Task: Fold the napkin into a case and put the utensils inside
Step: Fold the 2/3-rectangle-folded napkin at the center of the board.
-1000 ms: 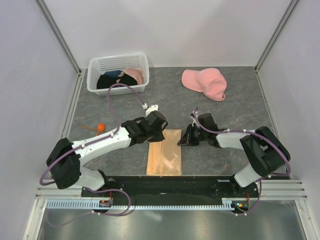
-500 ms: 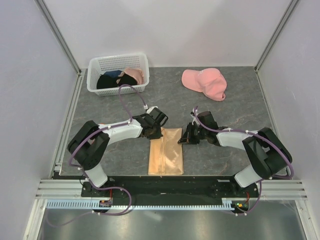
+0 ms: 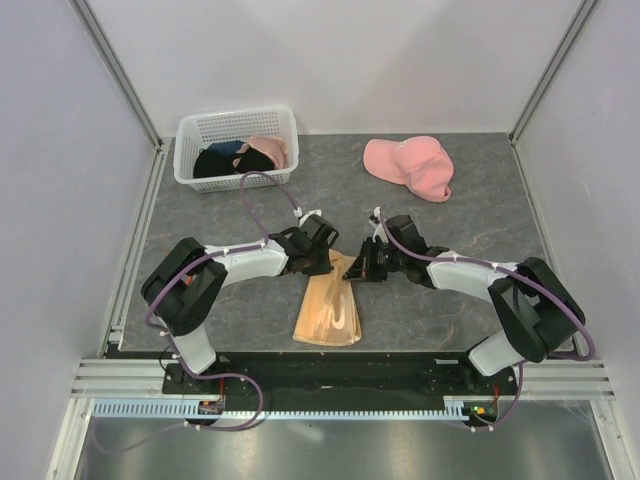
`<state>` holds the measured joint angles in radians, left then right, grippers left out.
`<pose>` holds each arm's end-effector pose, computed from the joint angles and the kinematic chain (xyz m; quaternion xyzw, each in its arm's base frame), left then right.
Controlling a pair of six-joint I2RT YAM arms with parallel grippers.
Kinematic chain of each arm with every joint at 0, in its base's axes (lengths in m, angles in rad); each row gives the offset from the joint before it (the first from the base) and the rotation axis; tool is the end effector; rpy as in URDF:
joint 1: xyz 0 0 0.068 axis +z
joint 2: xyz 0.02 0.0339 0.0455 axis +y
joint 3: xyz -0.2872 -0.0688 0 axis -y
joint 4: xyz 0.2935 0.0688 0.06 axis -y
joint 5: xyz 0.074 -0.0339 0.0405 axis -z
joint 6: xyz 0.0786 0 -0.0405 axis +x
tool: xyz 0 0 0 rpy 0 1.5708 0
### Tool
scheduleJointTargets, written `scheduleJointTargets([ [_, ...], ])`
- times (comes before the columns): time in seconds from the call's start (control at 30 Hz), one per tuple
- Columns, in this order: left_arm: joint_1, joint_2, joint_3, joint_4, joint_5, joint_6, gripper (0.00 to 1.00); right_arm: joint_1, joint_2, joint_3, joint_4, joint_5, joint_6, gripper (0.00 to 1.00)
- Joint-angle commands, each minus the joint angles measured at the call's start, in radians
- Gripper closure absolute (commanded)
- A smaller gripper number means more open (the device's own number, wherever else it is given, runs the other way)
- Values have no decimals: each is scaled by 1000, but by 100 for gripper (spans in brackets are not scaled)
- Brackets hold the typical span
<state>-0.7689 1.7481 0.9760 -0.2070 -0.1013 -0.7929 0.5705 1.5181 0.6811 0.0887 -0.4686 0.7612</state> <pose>0.2985 -0.2778 0.1081 -0.0262 0.9551 -0.1706 0.2409 0.2768 0.2198 0.1245 -0.0075 0.8964 0.4075 0.1743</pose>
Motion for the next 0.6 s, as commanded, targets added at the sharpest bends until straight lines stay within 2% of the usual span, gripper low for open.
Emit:
scheduleJointTargets([
  [0.0, -4, 28, -26, 34, 28, -20, 92, 38, 7, 66, 57, 18, 75, 100],
  [0.17, -7, 8, -34, 46, 60, -31, 92, 68, 74, 81, 109, 34, 153, 100],
  [0.57, -1, -143, -29, -92, 77, -14, 91, 75, 90, 117, 31, 74, 124, 100],
])
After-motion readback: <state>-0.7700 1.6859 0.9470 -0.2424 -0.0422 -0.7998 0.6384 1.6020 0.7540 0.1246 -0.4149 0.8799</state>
